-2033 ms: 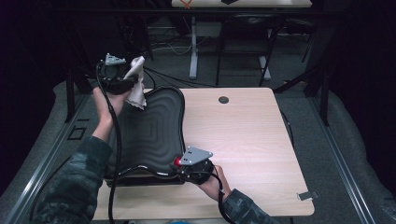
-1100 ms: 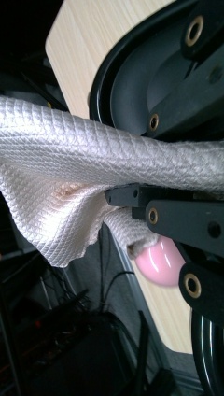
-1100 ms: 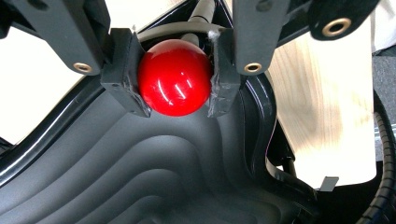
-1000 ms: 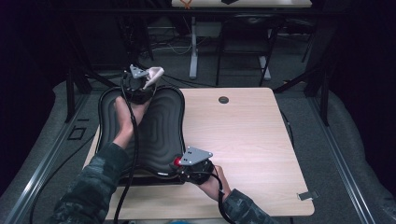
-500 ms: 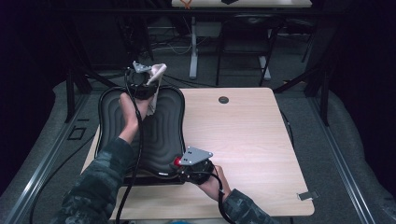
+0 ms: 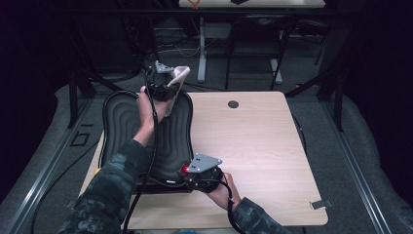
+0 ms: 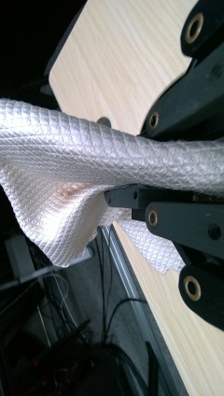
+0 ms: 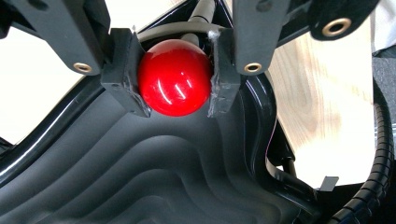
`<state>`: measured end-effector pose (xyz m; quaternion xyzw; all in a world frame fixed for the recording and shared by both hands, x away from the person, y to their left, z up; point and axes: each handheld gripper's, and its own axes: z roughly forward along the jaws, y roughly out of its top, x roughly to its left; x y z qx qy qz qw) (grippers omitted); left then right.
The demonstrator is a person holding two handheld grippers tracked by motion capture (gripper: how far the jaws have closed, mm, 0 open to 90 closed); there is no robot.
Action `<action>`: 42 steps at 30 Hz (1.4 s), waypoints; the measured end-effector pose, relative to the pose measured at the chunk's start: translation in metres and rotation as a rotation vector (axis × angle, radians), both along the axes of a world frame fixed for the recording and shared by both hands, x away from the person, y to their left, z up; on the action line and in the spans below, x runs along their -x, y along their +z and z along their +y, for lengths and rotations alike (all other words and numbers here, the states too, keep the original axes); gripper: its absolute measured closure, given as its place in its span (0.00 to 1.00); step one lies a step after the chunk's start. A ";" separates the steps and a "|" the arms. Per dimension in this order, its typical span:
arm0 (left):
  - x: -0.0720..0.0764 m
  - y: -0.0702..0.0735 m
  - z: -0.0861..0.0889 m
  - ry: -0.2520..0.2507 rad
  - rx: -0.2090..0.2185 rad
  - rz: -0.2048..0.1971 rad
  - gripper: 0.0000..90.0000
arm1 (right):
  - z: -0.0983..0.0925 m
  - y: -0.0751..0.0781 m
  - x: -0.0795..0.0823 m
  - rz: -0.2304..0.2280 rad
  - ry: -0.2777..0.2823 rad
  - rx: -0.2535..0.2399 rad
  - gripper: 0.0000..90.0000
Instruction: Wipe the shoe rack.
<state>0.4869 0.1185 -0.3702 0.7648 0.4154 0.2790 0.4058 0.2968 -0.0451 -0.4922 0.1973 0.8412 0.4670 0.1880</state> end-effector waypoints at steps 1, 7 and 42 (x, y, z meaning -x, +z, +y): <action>0.000 0.000 -0.002 -0.008 0.000 0.006 0.90 | 0.000 0.000 0.000 0.001 -0.003 0.001 0.67; 0.004 0.000 -0.017 -0.072 -0.027 0.029 0.90 | 0.000 0.000 0.000 0.002 -0.002 0.000 0.67; 0.047 -0.025 -0.019 -0.221 -0.037 0.089 0.91 | -0.014 0.008 0.005 0.061 -0.011 -0.047 0.66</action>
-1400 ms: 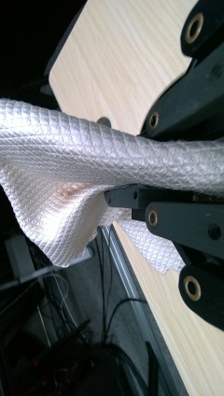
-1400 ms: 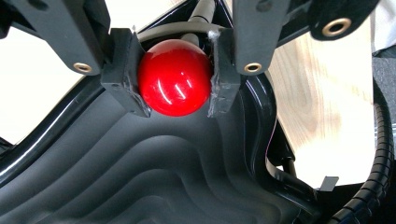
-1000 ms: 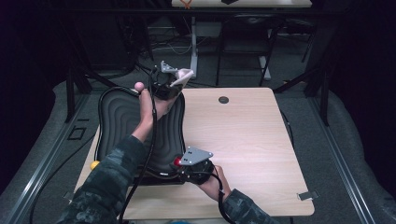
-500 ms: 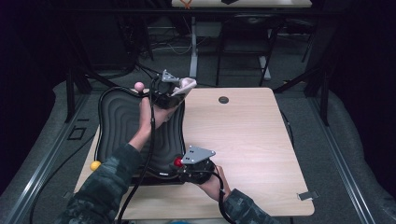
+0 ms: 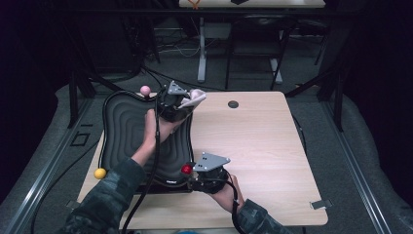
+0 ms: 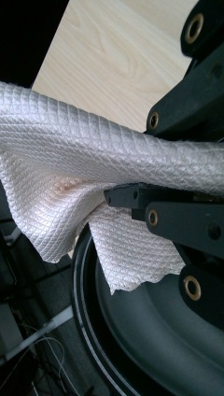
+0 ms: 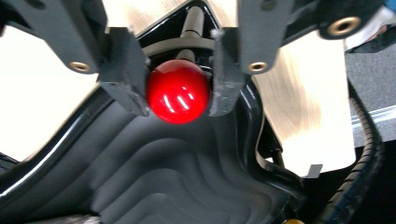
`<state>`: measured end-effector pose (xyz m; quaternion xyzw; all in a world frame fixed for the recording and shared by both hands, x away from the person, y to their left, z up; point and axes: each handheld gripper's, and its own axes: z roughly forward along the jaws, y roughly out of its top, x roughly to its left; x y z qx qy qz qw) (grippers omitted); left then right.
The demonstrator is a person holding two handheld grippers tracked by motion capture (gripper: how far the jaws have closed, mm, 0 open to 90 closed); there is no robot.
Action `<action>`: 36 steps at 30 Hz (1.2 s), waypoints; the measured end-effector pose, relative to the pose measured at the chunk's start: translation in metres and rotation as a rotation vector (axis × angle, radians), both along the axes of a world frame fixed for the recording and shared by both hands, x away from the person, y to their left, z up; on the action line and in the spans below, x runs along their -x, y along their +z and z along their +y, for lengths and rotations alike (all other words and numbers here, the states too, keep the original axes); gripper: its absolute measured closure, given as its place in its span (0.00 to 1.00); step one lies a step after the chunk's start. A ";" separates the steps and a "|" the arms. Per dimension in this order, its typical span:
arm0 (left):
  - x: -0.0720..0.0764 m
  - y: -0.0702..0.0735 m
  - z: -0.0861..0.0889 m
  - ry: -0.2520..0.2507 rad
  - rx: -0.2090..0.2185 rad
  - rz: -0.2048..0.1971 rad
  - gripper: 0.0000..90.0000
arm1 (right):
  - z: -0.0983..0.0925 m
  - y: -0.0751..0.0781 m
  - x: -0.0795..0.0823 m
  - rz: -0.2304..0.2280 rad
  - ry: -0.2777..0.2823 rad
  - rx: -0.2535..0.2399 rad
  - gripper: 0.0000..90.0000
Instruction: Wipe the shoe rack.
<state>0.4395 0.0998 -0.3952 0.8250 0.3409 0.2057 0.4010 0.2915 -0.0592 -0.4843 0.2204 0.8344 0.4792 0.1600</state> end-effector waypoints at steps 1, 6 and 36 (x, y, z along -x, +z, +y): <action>0.001 -0.001 0.001 -0.003 -0.001 0.003 0.91 | 0.000 0.000 0.000 -0.001 0.006 -0.006 0.66; 0.008 -0.005 0.004 -0.015 0.013 0.015 0.91 | 0.001 0.001 0.000 -0.003 -0.003 0.008 0.66; 0.055 -0.037 0.025 -0.106 0.079 0.095 0.91 | 0.001 0.001 -0.001 0.016 0.000 -0.001 0.66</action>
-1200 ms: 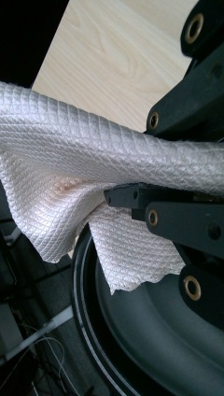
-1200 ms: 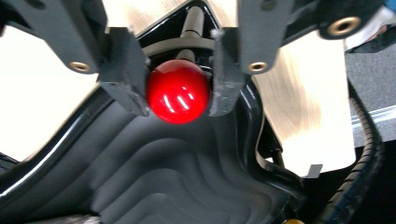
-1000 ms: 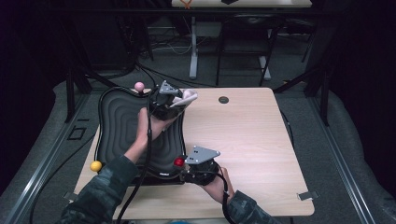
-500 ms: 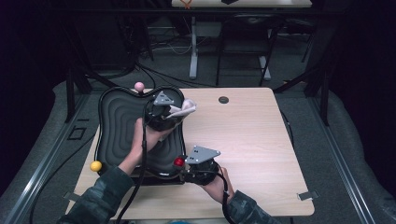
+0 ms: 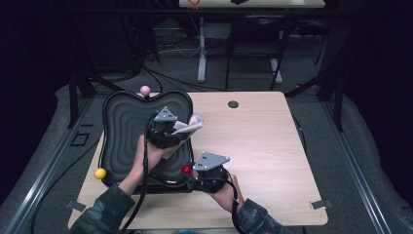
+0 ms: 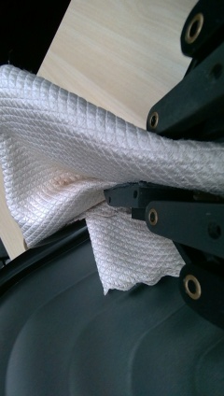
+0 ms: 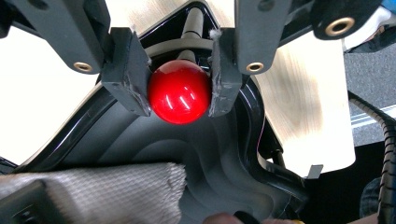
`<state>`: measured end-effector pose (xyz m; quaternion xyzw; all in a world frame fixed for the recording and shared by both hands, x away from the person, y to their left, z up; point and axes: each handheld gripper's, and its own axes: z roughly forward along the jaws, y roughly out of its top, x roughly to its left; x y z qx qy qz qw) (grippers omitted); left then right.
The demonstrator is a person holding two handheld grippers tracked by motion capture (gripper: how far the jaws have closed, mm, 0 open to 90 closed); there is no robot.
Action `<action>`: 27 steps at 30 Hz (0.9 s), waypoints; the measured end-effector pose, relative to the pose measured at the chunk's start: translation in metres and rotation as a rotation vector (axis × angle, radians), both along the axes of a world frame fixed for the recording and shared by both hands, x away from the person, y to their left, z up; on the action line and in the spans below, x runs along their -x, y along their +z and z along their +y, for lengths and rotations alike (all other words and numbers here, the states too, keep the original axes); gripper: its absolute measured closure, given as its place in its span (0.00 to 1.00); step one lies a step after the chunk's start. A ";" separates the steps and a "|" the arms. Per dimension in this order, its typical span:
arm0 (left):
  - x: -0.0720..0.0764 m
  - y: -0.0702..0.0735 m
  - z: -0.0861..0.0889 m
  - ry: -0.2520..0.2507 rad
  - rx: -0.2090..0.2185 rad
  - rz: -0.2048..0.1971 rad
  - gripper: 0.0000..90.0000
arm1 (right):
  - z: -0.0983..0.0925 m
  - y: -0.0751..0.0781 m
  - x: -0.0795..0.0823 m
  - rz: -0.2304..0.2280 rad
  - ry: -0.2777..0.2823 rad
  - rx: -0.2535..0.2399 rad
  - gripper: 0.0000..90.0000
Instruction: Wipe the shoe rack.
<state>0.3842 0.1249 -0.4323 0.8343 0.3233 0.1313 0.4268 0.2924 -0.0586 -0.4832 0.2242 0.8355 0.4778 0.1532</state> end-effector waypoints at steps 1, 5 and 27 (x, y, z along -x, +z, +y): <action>0.001 -0.001 0.000 -0.003 0.005 0.004 0.91 | 0.000 0.000 0.000 0.004 0.002 -0.002 0.64; 0.007 -0.005 0.002 -0.020 0.007 0.012 0.91 | -0.002 0.003 0.002 0.000 -0.001 -0.006 0.59; 0.031 -0.022 0.006 -0.078 0.022 0.083 0.91 | -0.019 0.007 0.015 -0.007 -0.092 -0.019 0.31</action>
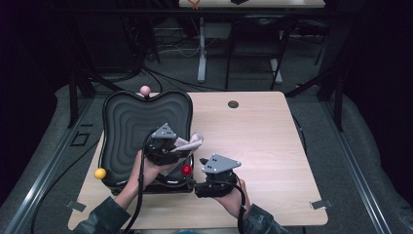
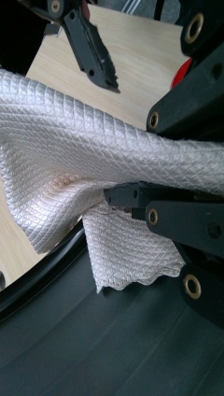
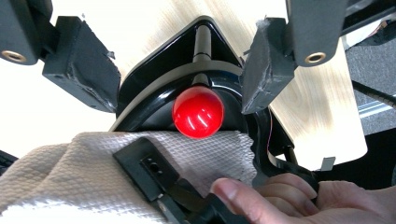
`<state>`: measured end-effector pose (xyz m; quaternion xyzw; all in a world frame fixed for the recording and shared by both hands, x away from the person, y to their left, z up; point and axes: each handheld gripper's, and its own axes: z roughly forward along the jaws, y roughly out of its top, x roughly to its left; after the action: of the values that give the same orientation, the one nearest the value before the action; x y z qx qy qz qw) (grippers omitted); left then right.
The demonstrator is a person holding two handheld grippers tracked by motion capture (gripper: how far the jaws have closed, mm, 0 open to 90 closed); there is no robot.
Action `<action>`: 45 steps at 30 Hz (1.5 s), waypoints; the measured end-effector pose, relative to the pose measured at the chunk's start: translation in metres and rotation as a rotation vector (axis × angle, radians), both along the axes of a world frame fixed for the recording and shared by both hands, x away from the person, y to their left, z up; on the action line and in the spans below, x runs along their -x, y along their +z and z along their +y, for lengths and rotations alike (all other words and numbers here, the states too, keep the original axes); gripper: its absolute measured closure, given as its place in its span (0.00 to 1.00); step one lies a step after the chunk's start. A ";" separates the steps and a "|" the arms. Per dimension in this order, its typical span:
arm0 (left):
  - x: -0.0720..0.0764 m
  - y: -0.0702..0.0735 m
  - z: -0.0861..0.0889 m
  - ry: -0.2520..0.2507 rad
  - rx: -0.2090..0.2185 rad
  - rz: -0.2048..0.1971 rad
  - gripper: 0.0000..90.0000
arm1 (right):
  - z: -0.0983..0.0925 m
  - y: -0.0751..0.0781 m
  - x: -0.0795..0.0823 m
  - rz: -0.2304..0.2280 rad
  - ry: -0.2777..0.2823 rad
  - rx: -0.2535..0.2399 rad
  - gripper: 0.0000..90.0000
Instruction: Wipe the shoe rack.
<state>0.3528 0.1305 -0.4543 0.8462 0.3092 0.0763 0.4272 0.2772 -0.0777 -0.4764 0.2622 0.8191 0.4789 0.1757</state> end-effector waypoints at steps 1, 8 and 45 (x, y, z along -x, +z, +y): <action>0.001 -0.001 0.001 0.000 -0.001 0.005 0.91 | 0.000 -0.001 0.000 0.001 0.001 -0.001 0.31; 0.006 -0.004 0.002 -0.001 -0.002 0.021 0.91 | 0.001 -0.003 0.000 0.003 -0.001 0.005 0.31; -0.007 0.014 -0.010 0.002 -0.106 -0.066 0.90 | 0.007 -0.005 -0.001 -0.003 -0.004 0.009 0.34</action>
<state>0.3602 0.1200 -0.4406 0.8643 0.2911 0.1209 0.3918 0.2780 -0.0710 -0.4815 0.2622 0.8207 0.4752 0.1789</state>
